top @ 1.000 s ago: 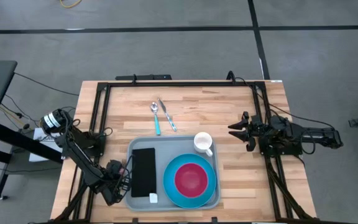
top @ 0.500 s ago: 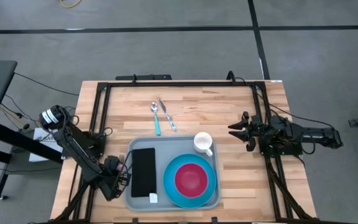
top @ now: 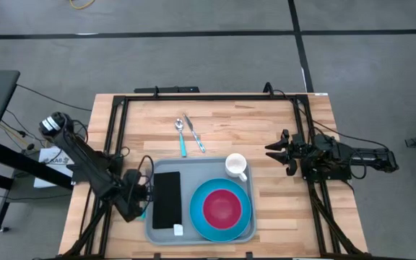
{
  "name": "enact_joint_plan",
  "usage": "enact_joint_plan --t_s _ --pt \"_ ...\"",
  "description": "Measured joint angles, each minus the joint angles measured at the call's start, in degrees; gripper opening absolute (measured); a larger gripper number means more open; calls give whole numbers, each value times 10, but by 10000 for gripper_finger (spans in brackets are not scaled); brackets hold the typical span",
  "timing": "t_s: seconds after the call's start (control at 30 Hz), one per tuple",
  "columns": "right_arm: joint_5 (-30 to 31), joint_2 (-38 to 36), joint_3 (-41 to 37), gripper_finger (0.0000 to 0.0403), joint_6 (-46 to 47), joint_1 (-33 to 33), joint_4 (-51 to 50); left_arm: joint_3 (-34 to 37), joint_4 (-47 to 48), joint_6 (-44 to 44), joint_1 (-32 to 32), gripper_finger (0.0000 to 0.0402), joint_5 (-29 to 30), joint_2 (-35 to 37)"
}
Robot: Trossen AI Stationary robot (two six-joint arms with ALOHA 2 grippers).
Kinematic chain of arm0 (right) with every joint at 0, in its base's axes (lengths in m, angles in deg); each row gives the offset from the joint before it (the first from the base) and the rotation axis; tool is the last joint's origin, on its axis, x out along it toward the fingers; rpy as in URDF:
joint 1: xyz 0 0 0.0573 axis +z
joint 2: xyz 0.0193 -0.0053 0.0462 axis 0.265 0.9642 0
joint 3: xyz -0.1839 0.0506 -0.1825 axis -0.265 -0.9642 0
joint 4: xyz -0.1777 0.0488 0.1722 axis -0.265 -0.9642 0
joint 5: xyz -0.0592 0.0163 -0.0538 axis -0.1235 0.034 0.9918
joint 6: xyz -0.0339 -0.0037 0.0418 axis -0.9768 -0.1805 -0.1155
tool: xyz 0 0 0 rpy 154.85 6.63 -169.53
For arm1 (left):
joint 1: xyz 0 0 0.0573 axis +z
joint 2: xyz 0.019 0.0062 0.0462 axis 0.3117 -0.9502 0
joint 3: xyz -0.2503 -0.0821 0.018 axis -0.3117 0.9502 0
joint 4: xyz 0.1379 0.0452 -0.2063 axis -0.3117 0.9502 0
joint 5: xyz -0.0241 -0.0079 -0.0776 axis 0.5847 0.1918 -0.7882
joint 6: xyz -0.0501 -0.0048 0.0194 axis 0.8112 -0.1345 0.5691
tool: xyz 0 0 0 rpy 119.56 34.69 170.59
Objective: Set up tray
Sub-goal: Put the blue fork on top of the black napkin on the gray tray
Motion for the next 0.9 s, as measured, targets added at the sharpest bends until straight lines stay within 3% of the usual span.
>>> enact_joint_plan --t_s 0.17,0.37,0.9 --pt "0 0 0 129 0 0 0 -23 5 -12 32 0 60 8" --pt "0 0 0 129 0 0 0 -23 -21 -14 61 0 80 -10" --pt "0 0 0 129 0 0 0 -24 -98 -16 73 0 8 -109"
